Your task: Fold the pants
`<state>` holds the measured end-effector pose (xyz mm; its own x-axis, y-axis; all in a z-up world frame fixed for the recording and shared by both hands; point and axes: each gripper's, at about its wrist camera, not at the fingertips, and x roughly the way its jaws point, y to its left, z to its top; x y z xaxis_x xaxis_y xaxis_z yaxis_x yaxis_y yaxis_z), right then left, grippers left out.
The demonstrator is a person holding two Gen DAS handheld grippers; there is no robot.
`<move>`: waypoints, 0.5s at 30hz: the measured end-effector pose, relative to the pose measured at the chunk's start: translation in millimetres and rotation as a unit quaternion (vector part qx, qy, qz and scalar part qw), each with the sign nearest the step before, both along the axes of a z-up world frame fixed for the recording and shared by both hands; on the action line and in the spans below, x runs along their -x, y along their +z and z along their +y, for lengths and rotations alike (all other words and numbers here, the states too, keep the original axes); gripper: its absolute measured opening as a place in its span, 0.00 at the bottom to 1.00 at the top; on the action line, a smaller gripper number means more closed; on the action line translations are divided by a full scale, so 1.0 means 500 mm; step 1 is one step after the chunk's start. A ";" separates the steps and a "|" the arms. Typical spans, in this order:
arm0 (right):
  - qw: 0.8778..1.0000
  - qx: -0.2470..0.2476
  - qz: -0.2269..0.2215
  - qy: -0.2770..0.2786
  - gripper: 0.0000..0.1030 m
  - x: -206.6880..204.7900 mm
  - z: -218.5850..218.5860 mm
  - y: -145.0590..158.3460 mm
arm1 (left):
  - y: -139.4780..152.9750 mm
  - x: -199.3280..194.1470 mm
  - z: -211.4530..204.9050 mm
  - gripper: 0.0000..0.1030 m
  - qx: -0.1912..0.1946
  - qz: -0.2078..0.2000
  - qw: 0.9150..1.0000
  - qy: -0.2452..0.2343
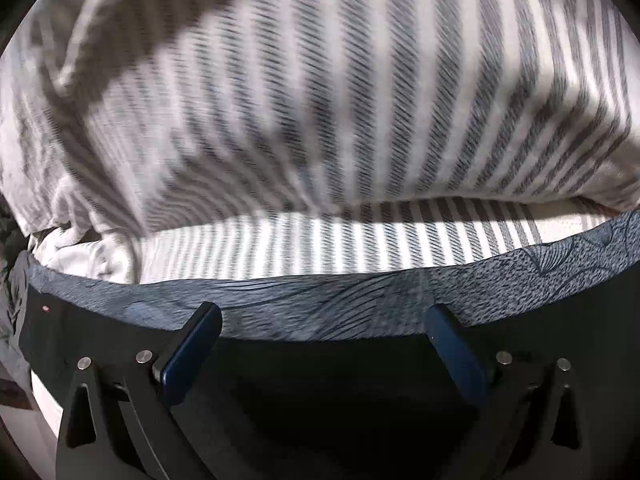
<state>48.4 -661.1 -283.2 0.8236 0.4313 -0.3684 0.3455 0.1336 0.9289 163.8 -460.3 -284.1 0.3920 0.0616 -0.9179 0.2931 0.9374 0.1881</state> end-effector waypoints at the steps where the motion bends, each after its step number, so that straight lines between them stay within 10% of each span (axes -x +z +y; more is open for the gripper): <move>1: 1.000 0.001 -0.005 0.002 0.15 -0.001 0.004 0.009 | 0.014 0.003 0.015 1.00 0.004 -0.009 1.000 0.003; 15: 0.989 0.093 -0.055 0.104 0.15 -0.085 0.221 0.194 | 0.012 0.040 0.200 1.00 0.057 0.046 0.997 -0.013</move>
<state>90.7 -550.6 -186.1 0.7639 0.5282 -0.3709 0.1916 0.3632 0.9118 143.6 -360.4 -278.3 0.3063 -0.0546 -0.9504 0.3278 0.9433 0.0515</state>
